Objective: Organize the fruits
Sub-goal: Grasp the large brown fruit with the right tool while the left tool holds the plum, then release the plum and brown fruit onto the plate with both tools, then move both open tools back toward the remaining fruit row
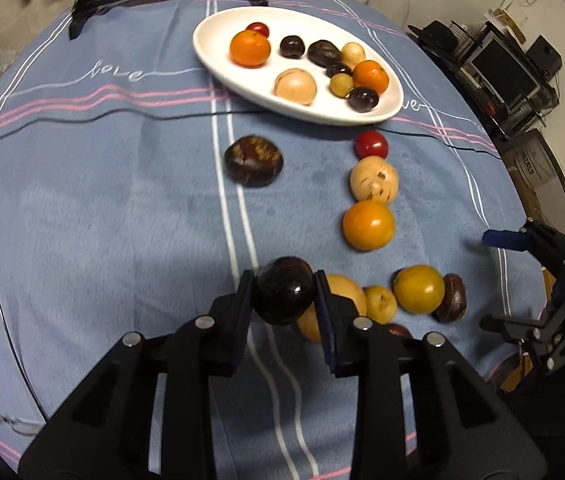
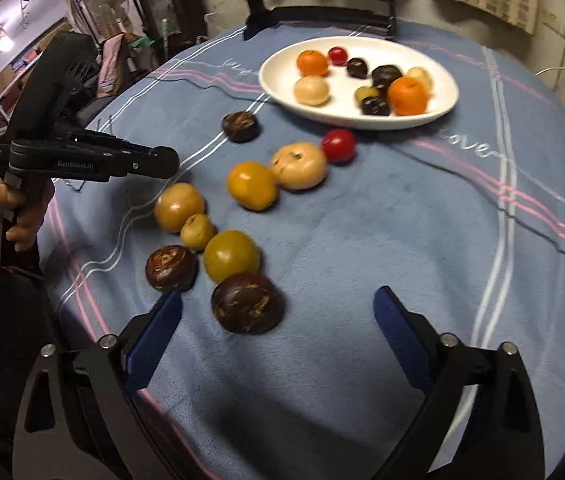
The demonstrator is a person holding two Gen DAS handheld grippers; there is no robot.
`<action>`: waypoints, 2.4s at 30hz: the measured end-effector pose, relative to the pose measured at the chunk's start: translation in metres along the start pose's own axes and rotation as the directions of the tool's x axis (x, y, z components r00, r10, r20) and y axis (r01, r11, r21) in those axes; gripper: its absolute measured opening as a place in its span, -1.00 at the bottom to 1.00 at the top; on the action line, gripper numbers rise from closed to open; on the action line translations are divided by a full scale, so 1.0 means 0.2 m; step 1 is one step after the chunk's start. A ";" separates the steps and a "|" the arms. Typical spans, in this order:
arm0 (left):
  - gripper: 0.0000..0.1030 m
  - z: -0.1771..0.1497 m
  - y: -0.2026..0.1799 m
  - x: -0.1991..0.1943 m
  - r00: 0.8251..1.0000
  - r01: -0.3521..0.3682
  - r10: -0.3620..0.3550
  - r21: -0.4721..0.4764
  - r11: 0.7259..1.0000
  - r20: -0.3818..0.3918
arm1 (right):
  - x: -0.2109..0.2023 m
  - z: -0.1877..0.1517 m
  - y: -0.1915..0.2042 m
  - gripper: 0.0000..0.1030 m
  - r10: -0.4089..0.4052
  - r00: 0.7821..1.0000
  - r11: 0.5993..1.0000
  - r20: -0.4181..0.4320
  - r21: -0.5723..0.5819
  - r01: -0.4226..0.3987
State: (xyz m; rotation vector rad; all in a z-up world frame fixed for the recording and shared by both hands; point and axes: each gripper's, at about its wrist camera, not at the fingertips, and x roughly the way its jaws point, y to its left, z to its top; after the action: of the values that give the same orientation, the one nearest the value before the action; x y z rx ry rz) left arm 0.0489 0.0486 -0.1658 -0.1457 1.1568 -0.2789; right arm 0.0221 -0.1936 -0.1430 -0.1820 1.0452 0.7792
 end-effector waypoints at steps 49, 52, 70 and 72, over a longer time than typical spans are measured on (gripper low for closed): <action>-0.41 0.77 -0.07 0.12 0.992 0.008 -0.020 0.098 0.995 0.123 | 0.06 0.88 -0.48 -0.14 -0.049 0.974 0.989 0.221 0.144 0.017; -0.41 0.82 0.01 0.19 0.995 0.007 -0.014 0.062 0.998 0.104 | 0.17 0.99 -0.57 -0.14 -0.049 0.979 0.987 0.199 0.159 0.017; 0.17 0.81 0.15 0.20 0.993 -0.002 0.006 -0.033 0.999 0.117 | 0.29 1.20 -0.78 0.47 -0.067 0.964 0.945 0.259 0.328 -0.023; 0.20 0.77 0.14 0.17 0.993 -0.022 0.025 -0.032 0.999 0.119 | 0.17 1.15 -0.74 0.59 -0.056 0.953 0.944 0.298 0.326 -0.047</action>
State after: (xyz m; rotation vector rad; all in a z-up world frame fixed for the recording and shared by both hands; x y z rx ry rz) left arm 0.2072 0.0609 -0.1406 -0.1734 1.0434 -0.2287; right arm 0.2898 -0.1717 -0.0861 0.2188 0.8645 0.5933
